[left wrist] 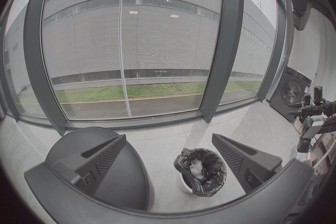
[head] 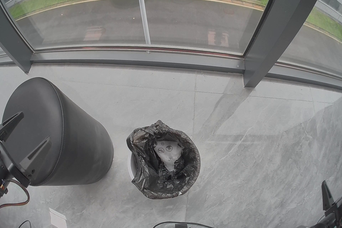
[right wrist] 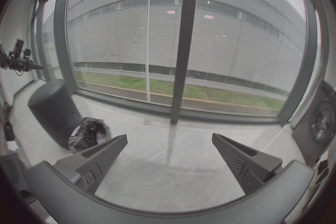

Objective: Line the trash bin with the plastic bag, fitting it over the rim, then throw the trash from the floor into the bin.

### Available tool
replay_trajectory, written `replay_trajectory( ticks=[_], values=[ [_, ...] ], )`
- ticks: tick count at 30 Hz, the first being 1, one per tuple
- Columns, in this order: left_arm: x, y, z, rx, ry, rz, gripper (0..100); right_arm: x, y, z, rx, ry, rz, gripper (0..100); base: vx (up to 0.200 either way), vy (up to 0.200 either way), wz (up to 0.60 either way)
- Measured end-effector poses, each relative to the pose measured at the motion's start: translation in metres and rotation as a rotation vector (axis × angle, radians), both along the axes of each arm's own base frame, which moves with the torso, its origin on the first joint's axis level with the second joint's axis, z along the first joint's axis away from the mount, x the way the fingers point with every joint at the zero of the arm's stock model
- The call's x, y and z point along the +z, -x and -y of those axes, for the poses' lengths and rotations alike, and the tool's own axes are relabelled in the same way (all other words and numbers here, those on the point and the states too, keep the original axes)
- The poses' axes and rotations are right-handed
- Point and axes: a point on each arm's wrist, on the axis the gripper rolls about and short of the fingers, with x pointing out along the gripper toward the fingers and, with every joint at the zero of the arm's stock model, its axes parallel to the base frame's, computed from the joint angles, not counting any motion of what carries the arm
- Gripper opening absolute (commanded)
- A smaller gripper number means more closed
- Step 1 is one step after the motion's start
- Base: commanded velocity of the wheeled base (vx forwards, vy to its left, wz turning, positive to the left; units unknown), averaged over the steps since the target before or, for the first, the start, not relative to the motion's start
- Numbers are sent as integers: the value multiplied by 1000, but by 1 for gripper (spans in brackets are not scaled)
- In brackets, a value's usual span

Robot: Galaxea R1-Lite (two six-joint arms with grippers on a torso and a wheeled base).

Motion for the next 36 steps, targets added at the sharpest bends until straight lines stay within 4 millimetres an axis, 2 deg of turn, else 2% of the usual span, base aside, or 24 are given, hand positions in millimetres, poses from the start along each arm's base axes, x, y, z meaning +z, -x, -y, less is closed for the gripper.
replay_trajectory(
  ticks=[4,16,23,27,31,36],
  values=[
    [-1,5,-2,-21,-25,21,100,-7,0,-1,66,-42,-55,100,0,0,0],
    [-19,24,-13,37,-71,27,100,-8,-1,-1,61,-65,-64,100,0,0,0],
    [-52,54,-24,116,-73,-38,100,-8,-1,-1,60,-68,-64,100,0,0,0],
    [-77,73,-29,238,-21,-62,100,-8,-1,-1,60,-71,-64,100,0,0,0],
    [-104,80,-32,341,98,-103,100,-8,-1,-1,60,-76,-65,100,0,0,0],
    [-114,83,-32,383,264,-116,100,-8,-1,-1,59,-79,-65,100,0,0,0]
  ],
)
